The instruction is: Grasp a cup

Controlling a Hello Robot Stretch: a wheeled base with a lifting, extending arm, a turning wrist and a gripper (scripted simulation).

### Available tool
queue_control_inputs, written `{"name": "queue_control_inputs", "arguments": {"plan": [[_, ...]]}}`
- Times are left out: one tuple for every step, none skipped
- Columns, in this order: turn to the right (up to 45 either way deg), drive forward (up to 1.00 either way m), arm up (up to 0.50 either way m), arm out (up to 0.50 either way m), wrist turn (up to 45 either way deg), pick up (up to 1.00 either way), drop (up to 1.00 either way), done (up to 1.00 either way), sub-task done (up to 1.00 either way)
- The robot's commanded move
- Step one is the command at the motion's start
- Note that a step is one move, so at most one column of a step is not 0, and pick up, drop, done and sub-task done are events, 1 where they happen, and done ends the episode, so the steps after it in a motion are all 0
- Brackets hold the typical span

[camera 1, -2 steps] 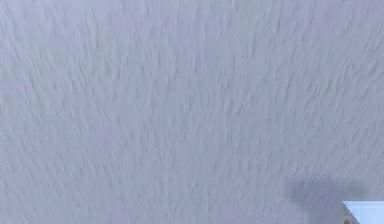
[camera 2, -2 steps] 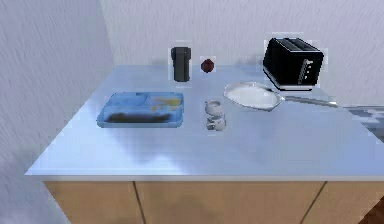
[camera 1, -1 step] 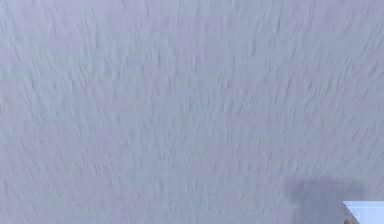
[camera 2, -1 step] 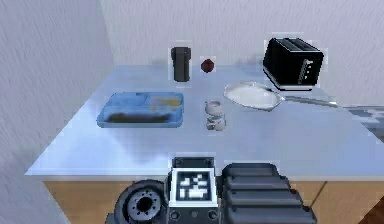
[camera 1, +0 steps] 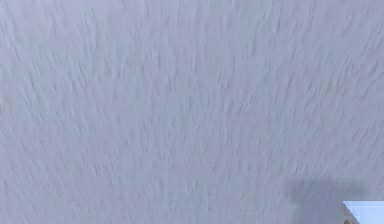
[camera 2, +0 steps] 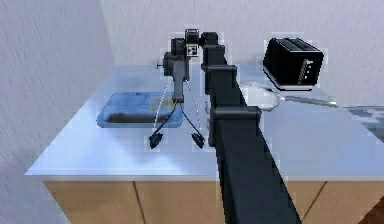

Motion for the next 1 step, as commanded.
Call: {"name": "queue_control_inputs", "arguments": {"plan": [[0.0,0.0,0.0,0.0,45.0,0.0,0.0,0.0,0.0]]}}
